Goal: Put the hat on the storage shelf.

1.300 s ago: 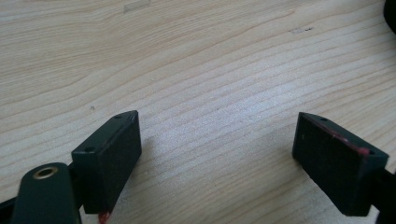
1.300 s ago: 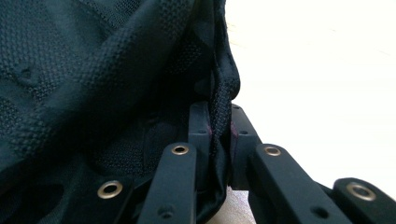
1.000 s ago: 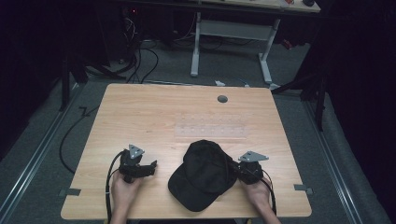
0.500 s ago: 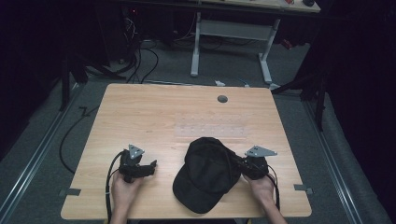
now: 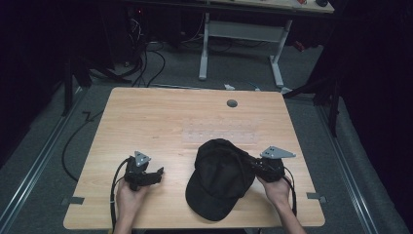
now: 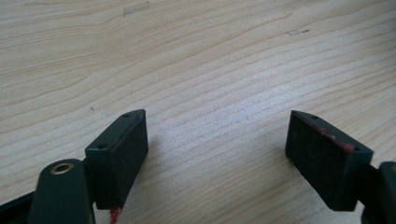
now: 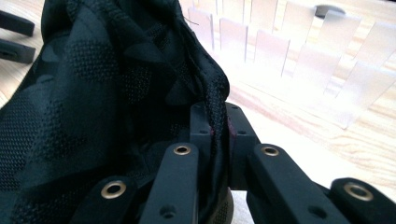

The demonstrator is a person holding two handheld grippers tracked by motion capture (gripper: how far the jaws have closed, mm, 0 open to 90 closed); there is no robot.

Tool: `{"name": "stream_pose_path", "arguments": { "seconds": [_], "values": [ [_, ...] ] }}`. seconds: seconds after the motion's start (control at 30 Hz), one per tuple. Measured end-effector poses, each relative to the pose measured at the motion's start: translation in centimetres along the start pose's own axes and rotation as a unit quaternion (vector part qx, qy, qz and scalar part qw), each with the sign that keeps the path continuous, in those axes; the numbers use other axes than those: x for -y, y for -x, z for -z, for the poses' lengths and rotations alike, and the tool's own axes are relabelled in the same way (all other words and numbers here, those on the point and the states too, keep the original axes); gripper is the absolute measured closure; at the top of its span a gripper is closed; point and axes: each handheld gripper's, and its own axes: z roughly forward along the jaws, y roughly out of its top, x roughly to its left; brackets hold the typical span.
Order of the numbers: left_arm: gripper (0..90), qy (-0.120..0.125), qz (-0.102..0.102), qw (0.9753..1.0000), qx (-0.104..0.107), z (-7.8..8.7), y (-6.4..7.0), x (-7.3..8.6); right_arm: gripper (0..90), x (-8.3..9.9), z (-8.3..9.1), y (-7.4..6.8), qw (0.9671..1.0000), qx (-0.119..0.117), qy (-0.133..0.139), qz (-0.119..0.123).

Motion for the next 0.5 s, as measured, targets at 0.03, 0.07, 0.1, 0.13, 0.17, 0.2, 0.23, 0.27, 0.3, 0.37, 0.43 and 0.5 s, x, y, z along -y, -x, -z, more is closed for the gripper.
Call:
{"name": "stream_pose_path", "arguments": {
  "seconds": [0.03,0.07,0.1,0.13,0.17,0.2,0.23,0.27,0.3,0.37,0.43,0.5],
  "values": [
    [21.4,-0.001,0.0,1.0,0.001,0.0,0.0,0.0,84.3,-0.2,0.1,0.0,1.0,0.0,0.001,0.002],
    [21.2,-0.001,0.0,1.0,0.001,0.0,0.0,0.0,84.3,-0.4,0.3,0.0,1.0,-0.001,0.003,0.004],
    [21.2,0.0,0.0,1.0,0.0,0.0,0.0,0.0,84.3,-0.6,0.4,0.0,1.0,0.0,0.006,0.005],
    [21.3,-0.001,0.0,1.0,0.0,0.0,0.0,0.0,84.4,-0.7,0.5,0.0,0.9999,-0.001,0.009,0.006],
    [21.4,-0.002,0.001,1.0,-0.001,0.0,0.1,0.0,84.4,-0.9,0.7,0.1,0.9999,-0.003,0.01,0.007],
    [21.4,-0.004,-0.001,1.0,-0.002,0.0,0.1,-0.1,84.3,-1.1,0.8,0.2,0.9999,-0.002,0.011,0.01],
    [21.4,-0.006,0.0,1.0,-0.003,-0.1,0.1,-0.1,84.4,-1.3,0.9,0.2,0.9999,-0.002,0.013,0.01],
    [21.4,-0.01,-0.002,0.9999,-0.003,-0.1,0.1,-0.1,84.3,-1.5,1.0,0.3,0.9998,-0.004,0.017,0.014],
    [21.4,-0.011,-0.001,0.9999,-0.004,-0.1,0.1,-0.2,84.4,-1.8,1.2,0.3,0.9997,-0.005,0.022,0.013],
    [21.6,-0.017,-0.002,0.9998,-0.005,-0.1,0.2,-0.3,84.4,-2.4,1.6,0.5,0.9994,-0.008,0.03,0.016],
    [22.7,-0.022,-0.005,0.9997,-0.004,-0.1,0.3,-0.3,84.4,-2.6,1.8,0.5,0.9993,-0.008,0.032,0.017],
    [25.7,-0.024,-0.005,0.9997,0.001,0.0,0.5,-0.3,84.4,-3.3,2.1,0.5,0.999,-0.01,0.037,0.024]
  ]
}}
